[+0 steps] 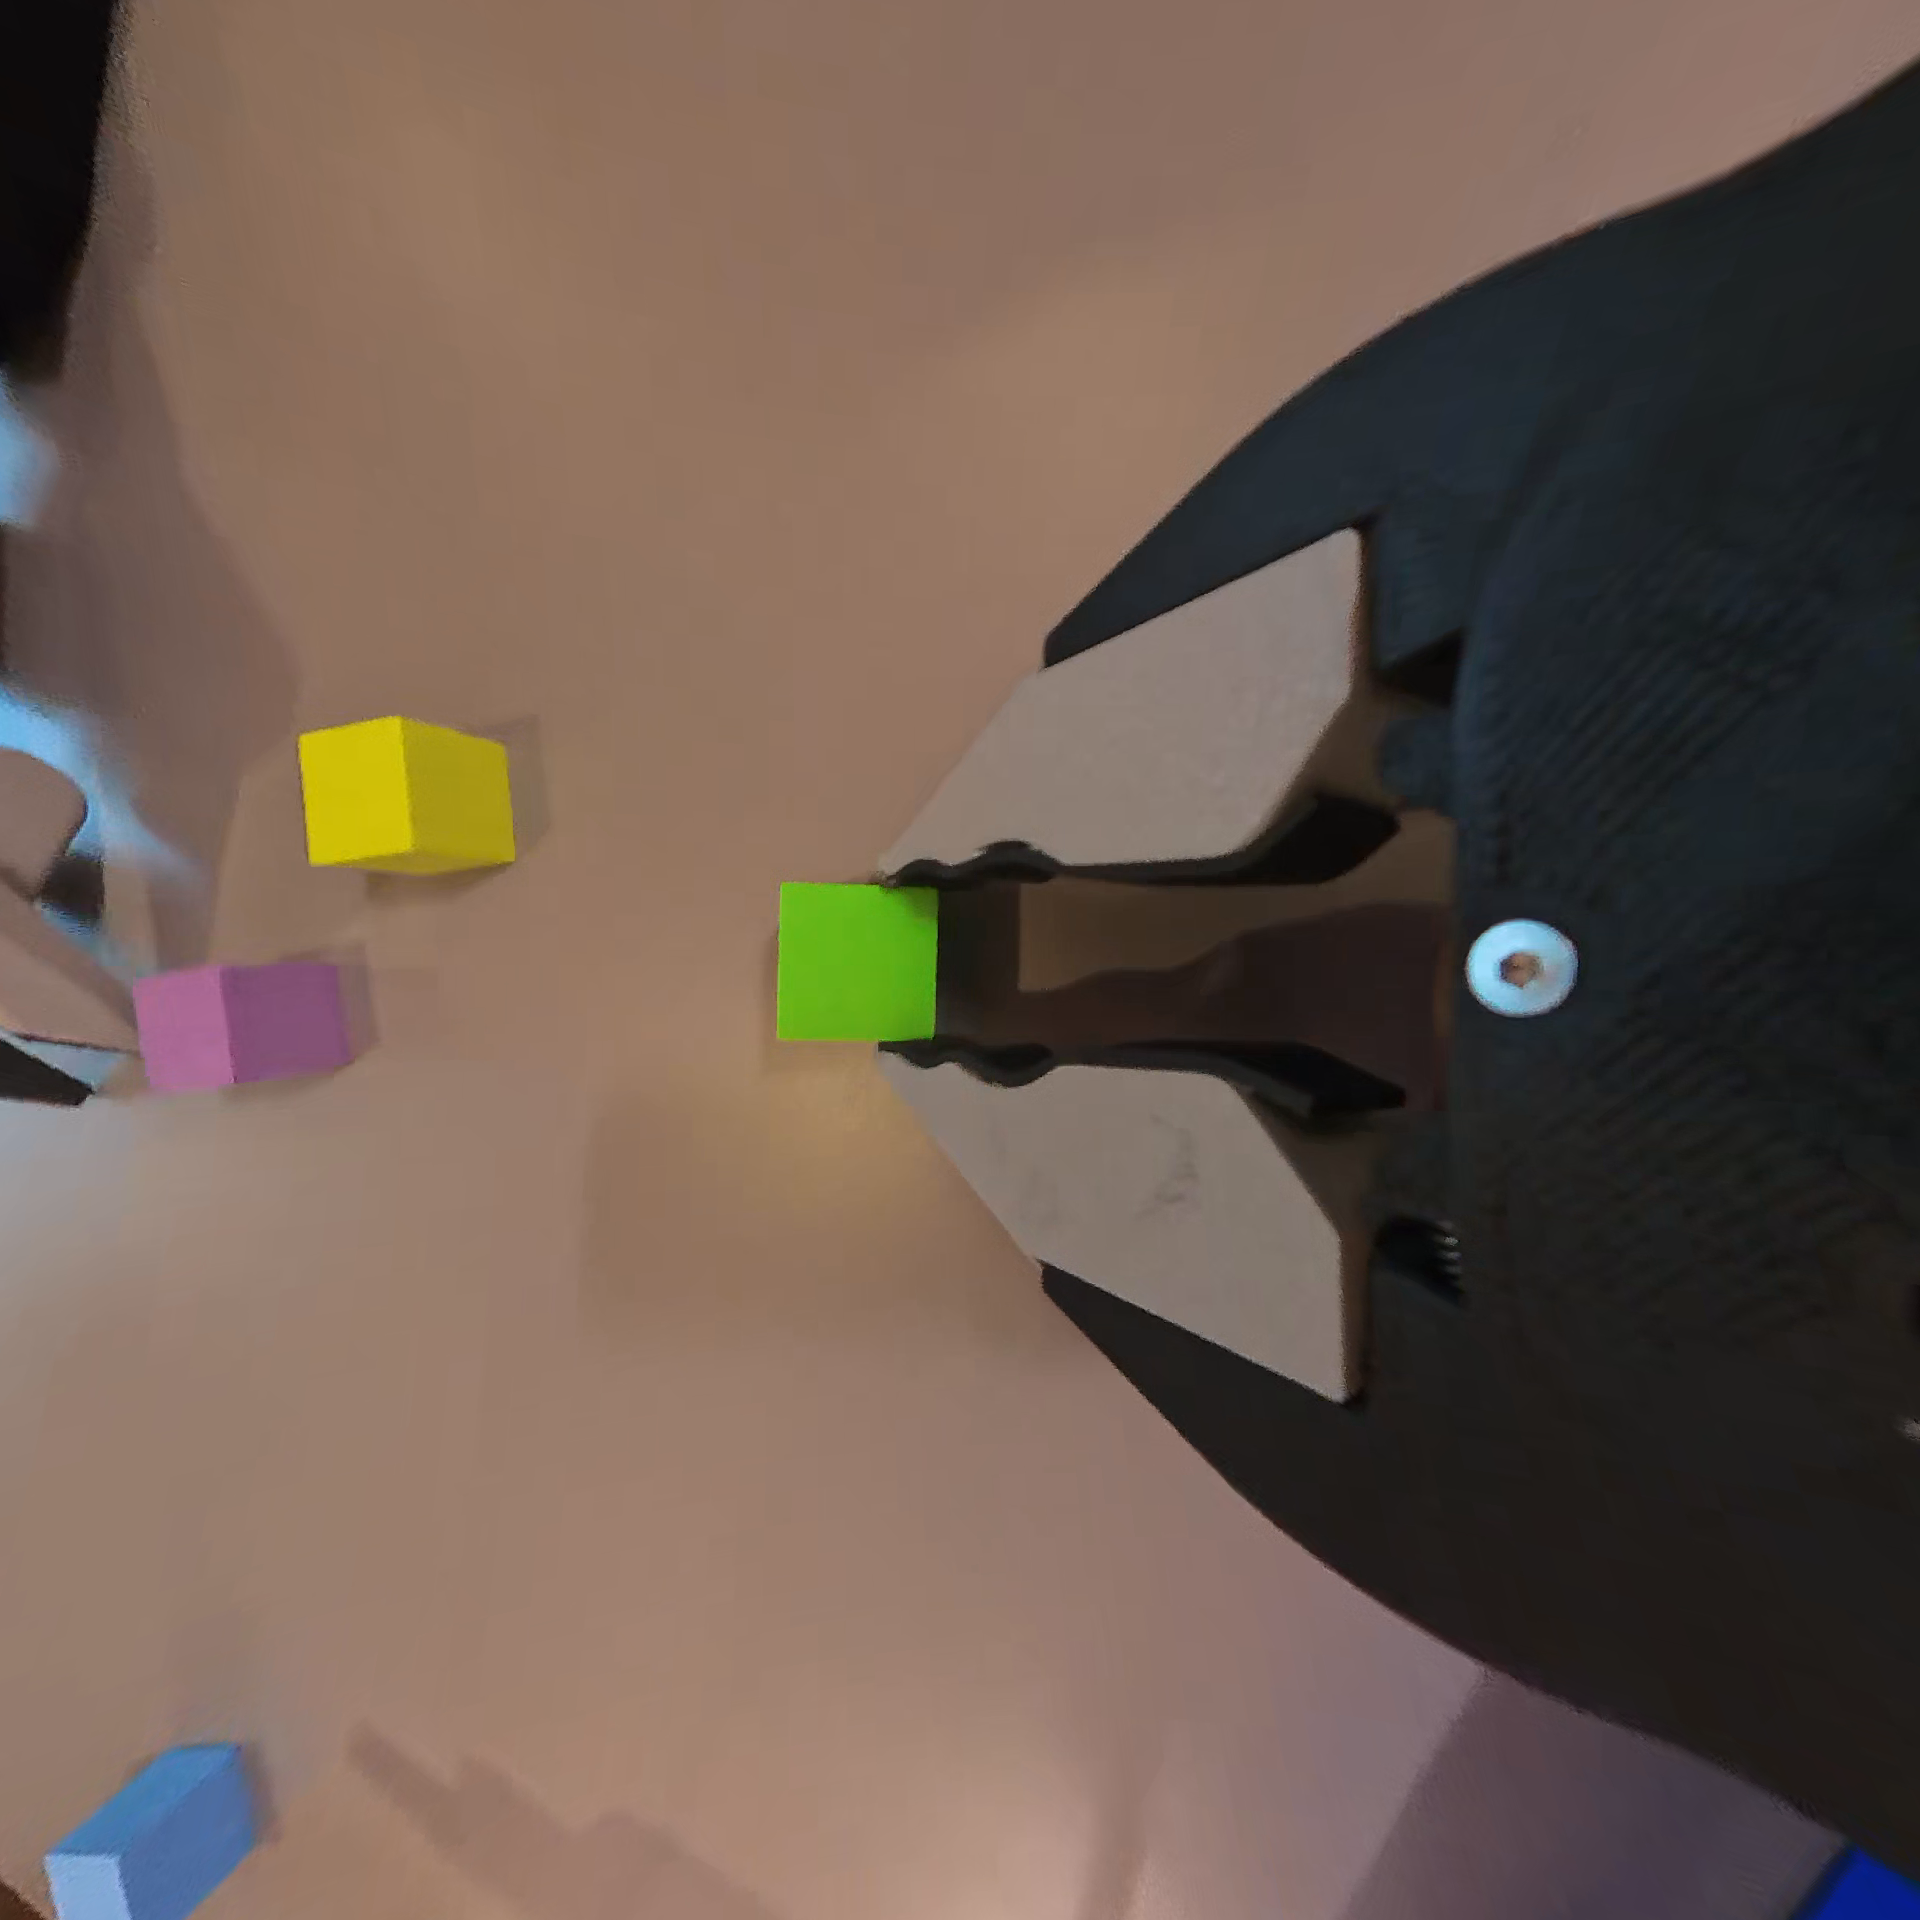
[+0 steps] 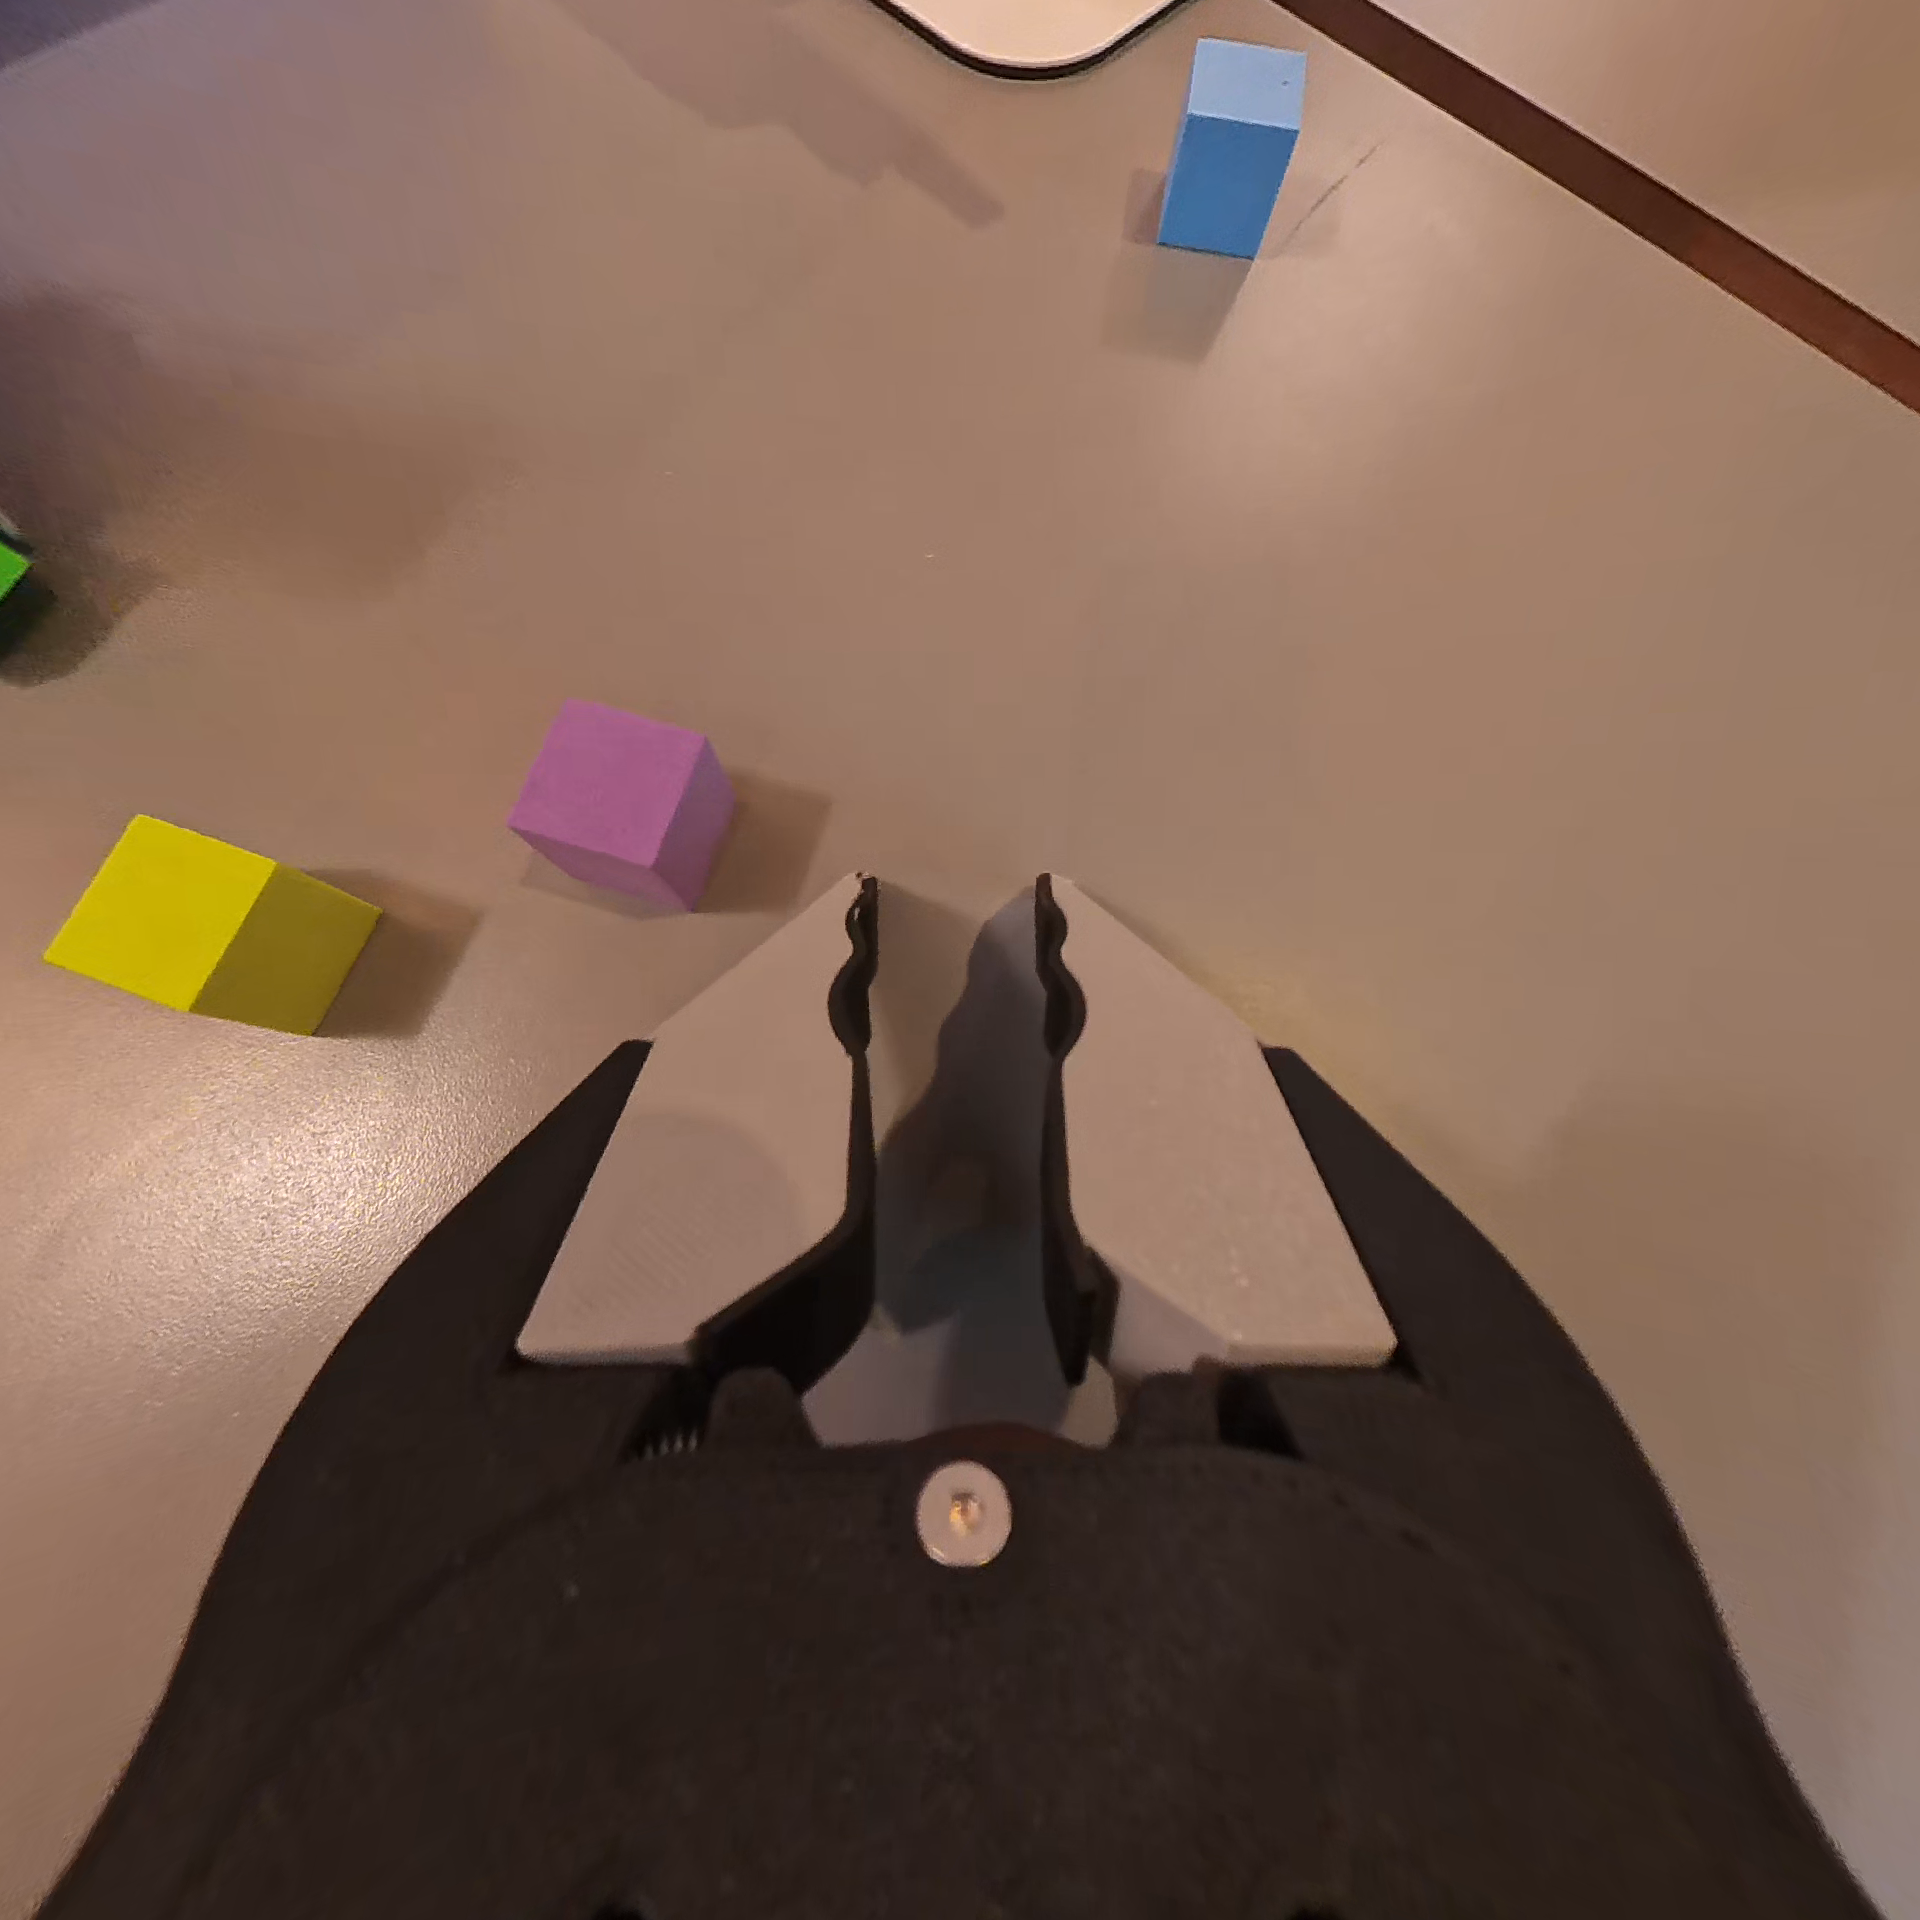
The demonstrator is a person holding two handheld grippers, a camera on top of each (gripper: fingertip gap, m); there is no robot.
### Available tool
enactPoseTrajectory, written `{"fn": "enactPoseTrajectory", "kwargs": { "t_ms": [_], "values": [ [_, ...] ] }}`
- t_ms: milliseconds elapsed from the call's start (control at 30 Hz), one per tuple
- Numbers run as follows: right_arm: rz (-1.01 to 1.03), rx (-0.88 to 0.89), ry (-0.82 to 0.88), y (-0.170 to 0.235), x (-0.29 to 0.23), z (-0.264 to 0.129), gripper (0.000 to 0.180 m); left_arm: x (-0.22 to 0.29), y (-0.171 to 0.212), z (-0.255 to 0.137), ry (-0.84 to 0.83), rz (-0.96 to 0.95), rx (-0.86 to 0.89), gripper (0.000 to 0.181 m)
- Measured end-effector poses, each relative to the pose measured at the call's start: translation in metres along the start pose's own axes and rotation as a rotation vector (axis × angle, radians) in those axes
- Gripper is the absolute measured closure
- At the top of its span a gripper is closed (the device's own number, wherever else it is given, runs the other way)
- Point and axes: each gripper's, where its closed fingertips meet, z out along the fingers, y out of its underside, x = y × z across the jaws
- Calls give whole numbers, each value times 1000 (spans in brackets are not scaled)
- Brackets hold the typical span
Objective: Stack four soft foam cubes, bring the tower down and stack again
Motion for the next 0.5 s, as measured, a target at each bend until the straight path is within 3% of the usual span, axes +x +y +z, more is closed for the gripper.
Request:
{"fn": "enactPoseTrajectory", "kwargs": {
  "t_ms": [300, 367, 500],
  "values": [
    [-14, 6, -2, -1, -2, -1, 149, -1, -7, 3, -91, 107, 11, 154],
    [-33, 33, -13, -5, -3, -5, 147, -5, -8, 3, -136, 115, 16, 145],
    [-91, 196, -210, -32, -34, -27, 143, -4, -9, 4, -139, 130, 17, 144]
  ]
}}
